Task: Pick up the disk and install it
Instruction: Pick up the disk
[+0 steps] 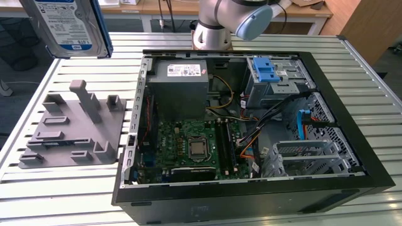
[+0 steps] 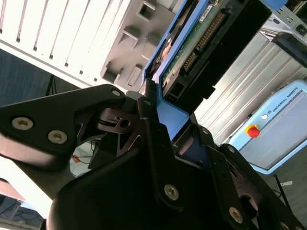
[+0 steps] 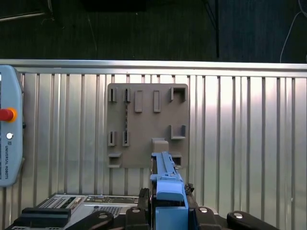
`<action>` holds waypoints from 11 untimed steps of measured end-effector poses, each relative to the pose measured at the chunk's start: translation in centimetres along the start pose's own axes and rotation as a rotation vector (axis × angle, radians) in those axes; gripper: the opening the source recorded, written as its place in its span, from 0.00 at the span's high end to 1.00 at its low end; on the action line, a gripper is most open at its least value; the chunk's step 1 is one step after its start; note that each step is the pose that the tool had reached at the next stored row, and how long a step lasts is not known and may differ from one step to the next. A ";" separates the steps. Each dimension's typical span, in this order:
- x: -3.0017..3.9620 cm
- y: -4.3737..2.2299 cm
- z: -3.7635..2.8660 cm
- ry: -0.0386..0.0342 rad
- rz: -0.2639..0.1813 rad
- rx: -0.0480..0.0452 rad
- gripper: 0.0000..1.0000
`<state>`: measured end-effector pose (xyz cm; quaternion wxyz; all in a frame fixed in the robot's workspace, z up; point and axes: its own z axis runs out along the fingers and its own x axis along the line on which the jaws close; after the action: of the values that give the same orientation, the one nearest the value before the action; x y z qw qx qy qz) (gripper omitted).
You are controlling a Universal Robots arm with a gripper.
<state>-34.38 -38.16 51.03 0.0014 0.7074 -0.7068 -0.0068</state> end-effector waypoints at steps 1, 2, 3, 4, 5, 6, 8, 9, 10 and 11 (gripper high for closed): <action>0.02 -0.37 0.01 -0.0001 0.000 -0.0011 0.64; 0.04 -0.74 0.00 0.0000 0.000 -0.0027 0.64; 0.07 -1.09 0.00 0.0000 0.000 -0.0037 0.64; 0.09 -1.45 0.01 -0.0001 0.000 -0.0047 0.64; 0.10 -1.73 0.02 -0.0001 0.000 -0.0053 0.64; 0.11 -1.97 0.01 -0.0001 0.000 -0.0059 0.64; 0.12 -2.12 0.01 -0.0001 0.000 -0.0061 0.64; 0.11 -2.12 0.01 -0.0001 0.000 -0.0061 0.64; 0.12 -2.12 0.01 -0.0001 0.000 -0.0060 0.64; 0.11 -2.12 0.01 -0.0001 0.000 -0.0061 0.64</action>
<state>-32.26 -38.27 50.99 0.0035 0.7074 -0.7068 -0.0090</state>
